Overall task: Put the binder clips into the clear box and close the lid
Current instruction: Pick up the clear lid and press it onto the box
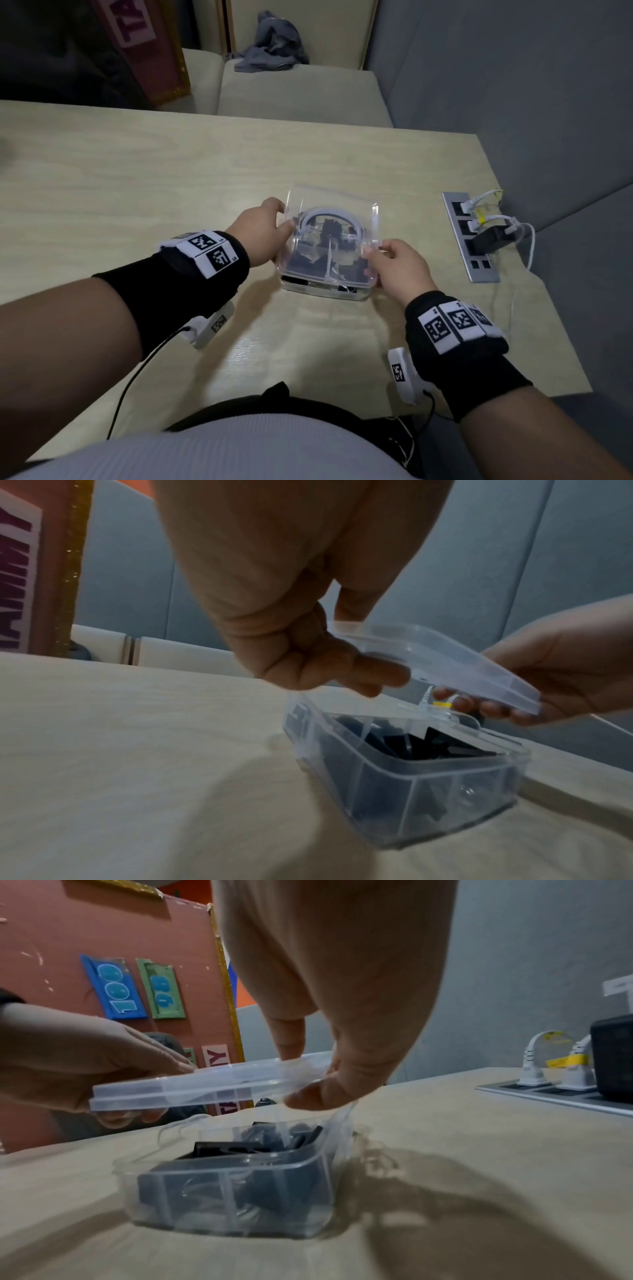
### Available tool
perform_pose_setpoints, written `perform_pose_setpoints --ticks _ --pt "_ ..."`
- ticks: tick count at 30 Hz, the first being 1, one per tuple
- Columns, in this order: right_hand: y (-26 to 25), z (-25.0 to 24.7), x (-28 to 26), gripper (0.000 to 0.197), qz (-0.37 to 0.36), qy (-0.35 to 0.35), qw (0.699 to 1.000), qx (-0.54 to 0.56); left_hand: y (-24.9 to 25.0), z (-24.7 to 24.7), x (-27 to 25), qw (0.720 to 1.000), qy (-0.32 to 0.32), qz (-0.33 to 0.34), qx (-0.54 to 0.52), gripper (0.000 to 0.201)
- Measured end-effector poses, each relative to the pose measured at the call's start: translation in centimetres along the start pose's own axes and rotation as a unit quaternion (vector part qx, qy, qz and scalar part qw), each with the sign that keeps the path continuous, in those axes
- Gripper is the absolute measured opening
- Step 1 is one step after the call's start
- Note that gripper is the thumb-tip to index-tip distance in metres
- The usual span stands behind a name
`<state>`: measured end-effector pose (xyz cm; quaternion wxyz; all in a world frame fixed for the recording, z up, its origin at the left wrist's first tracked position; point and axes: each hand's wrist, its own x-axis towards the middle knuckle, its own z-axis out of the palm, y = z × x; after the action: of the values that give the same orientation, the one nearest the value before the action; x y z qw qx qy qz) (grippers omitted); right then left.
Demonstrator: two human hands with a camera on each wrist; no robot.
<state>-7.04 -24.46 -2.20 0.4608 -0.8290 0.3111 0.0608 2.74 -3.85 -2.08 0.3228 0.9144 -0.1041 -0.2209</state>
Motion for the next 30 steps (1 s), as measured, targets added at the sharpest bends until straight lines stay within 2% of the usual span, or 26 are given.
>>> perform_pose_setpoints --ticks 3,11,16,22,30 --pt "0.1 0.5 0.4 0.034 -0.018 0.043 0.996 -0.078 -0.1 0.5 0.0 0.997 -0.023 -0.012 0.073 0.044" --pt "-0.1 0.9 0.0 0.043 -0.001 0.040 0.976 -0.213 0.0 0.7 0.7 0.986 -0.015 0.003 0.167 0.037" --pt "0.0 0.8 -0.1 0.041 0.014 0.037 0.977 -0.208 0.2 0.6 1.2 0.980 -0.001 0.031 0.194 0.034" --pt "0.2 0.8 0.5 0.042 0.016 0.025 0.982 -0.188 0.5 0.5 1.8 0.972 -0.004 0.034 0.231 0.036" --pt "0.0 0.7 1.5 0.044 0.028 0.006 0.985 -0.171 0.3 0.3 1.9 0.976 0.009 0.030 0.214 0.030"
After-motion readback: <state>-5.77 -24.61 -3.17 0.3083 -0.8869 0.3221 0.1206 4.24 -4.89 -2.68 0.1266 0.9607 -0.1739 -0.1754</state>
